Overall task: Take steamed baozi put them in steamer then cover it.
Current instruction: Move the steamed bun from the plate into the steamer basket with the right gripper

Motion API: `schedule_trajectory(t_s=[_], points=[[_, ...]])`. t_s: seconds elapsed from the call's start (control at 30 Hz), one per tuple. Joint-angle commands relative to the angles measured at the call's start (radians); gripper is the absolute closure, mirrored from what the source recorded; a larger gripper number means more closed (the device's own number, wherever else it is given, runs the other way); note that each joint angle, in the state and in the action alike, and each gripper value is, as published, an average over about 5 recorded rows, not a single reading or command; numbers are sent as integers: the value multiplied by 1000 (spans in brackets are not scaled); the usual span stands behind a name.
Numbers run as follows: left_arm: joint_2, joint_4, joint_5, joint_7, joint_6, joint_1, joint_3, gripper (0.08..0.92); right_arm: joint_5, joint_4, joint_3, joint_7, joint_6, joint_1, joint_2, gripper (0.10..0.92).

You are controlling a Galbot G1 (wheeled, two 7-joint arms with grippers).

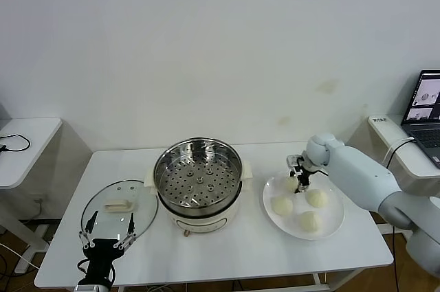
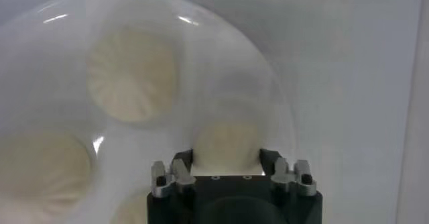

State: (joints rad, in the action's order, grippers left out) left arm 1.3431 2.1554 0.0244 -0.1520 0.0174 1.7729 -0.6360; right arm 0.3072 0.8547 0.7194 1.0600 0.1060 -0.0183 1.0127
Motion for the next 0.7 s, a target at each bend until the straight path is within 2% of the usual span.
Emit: schedule_trajectory(t_s=[0.03,0.13,0.37,0.7], points=[[0,0,0,-1,3,2,0,177,5,-14,-4,1,-3,3,11,494],[-1,0,0,-2,4,3,-1,177,3,-12,-11,-2,-8,8,9,521],[-2,5,-1,-1,3,4,3,177,-49,61,19,8,-6,86,-49,484],[-10,9,-3,2,-1,-4,11,177,-314,340,217,37,55,369,-179,482]])
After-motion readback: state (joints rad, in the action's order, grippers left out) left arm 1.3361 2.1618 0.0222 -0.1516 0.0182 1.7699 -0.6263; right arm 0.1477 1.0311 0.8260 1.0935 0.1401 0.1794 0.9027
